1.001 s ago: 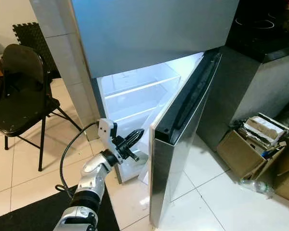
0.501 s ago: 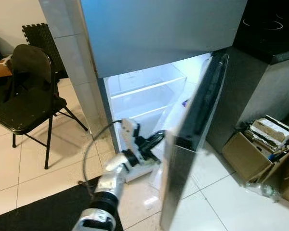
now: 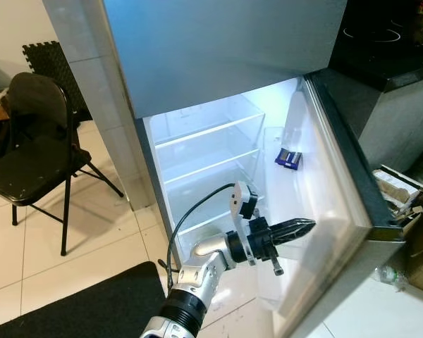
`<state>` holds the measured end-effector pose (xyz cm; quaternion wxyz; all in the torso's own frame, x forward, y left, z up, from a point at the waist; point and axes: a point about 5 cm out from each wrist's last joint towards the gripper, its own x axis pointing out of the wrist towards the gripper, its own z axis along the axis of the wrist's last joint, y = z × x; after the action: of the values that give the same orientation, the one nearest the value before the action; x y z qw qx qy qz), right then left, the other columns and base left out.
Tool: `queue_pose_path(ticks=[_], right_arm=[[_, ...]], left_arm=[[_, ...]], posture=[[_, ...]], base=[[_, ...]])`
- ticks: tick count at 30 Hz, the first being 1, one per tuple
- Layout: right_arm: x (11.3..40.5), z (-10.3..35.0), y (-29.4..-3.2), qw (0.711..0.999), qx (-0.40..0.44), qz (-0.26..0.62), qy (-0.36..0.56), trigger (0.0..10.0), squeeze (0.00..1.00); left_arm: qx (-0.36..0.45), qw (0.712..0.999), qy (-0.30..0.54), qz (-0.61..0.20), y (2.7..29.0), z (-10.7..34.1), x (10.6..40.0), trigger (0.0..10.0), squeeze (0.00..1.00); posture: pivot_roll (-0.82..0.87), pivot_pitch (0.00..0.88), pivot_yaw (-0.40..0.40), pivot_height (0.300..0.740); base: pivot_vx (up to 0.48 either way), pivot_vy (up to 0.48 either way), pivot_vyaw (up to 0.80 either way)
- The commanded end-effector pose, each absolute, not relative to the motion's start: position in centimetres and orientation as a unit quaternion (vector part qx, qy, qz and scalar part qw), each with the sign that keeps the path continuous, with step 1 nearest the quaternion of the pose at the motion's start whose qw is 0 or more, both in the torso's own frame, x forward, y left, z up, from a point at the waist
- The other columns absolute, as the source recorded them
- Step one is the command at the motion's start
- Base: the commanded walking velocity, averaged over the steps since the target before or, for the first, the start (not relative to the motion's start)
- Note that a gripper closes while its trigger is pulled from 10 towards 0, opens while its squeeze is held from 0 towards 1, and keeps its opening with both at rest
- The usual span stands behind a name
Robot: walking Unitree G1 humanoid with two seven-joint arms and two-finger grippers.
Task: Restocking fridge
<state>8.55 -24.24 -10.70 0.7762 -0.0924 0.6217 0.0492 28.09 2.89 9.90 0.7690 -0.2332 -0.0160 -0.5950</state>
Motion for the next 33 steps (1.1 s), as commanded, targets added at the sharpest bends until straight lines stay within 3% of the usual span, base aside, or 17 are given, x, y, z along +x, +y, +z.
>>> queue_pose_path(ticks=[1, 4, 8, 13, 17, 18, 21, 23, 29, 33], right_arm=[[8.3, -10.7, -24.3, 0.774, -0.092, 0.046, 0.625, 10.0, 0.0], [8.3, -10.8, -24.2, 0.774, -0.092, 0.047, 0.625, 10.0, 0.0], [8.4, -10.8, -24.1, 0.775, -0.093, 0.048, 0.623, 10.0, 0.0], [8.6, -10.7, -24.1, 0.781, -0.091, 0.043, 0.616, 10.0, 0.0], [9.4, -10.6, -23.9, 0.797, -0.076, 0.042, 0.598, 10.0, 0.0], [9.8, -10.5, -23.8, 0.802, -0.075, 0.051, 0.59, 10.0, 0.0], [10.2, -10.4, -23.6, 0.805, -0.072, 0.061, 0.585, 10.0, 0.0], [11.3, -10.1, -22.9, 0.814, -0.076, 0.113, 0.565, 10.0, 0.0], [12.8, -9.5, -21.9, 0.828, -0.047, 0.173, 0.531, 10.0, 0.0], [15.1, -8.5, -20.3, 0.832, -0.01, 0.262, 0.489, 10.0, 0.0]], left_arm=[[-0.248, 0.802, -0.009, -0.543, 5.5, 9.1, 28.8, 10.0, 0.0], [-0.259, 0.823, -0.001, -0.505, 7.4, 8.5, 29.3, 10.0, 0.0], [-0.279, 0.876, 0.027, -0.393, 12.0, 6.4, 29.8, 10.0, 0.0], [-0.275, 0.899, 0.056, -0.337, 14.1, 4.6, 29.4, 10.0, 0.0], [-0.257, 0.928, 0.114, -0.243, 16.8, 1.6, 27.9, 10.0, 0.0], [-0.253, 0.937, 0.16, -0.182, 18.3, -0.5, 26.4, 10.0, 0.0], [-0.255, 0.937, 0.19, -0.145, 19.2, -1.7, 25.1, 10.0, 0.0], [-0.249, 0.934, 0.244, -0.086, 20.5, -3.9, 22.6, 10.0, 0.0], [-0.249, 0.926, 0.278, -0.056, 21.1, -5.2, 20.7, 10.0, 0.0], [-0.242, 0.917, 0.315, -0.039, 21.3, -6.5, 18.6, 10.0, 0.0]], posture=[[-0.09, 0.0, -0.013, 0.74], [-0.09, 0.0, -0.013, 0.74], [-0.09, 0.0, -0.011, 0.74], [-0.08, 0.0, -0.012, 0.74], [-0.08, 0.0, -0.012, 0.74], [-0.08, 0.0, -0.014, 0.74], [-0.08, 0.0, -0.017, 0.74], [-0.09, 0.0, -0.018, 0.74], [-0.09, 0.0, -0.017, 0.74], [-0.09, 0.0, -0.02, 0.74]], base=[[0.0, 0.0, 0.0], [0.0, 0.0, 0.0], [0.0, 0.0, 0.0], [0.0, 0.0, 0.0], [0.0, 0.0, 0.0], [0.0, 0.0, 0.0], [0.0, 0.0, 0.0], [0.0, 0.0, 0.0], [0.0, 0.0, 0.0], [0.0, 0.0, 0.0]])
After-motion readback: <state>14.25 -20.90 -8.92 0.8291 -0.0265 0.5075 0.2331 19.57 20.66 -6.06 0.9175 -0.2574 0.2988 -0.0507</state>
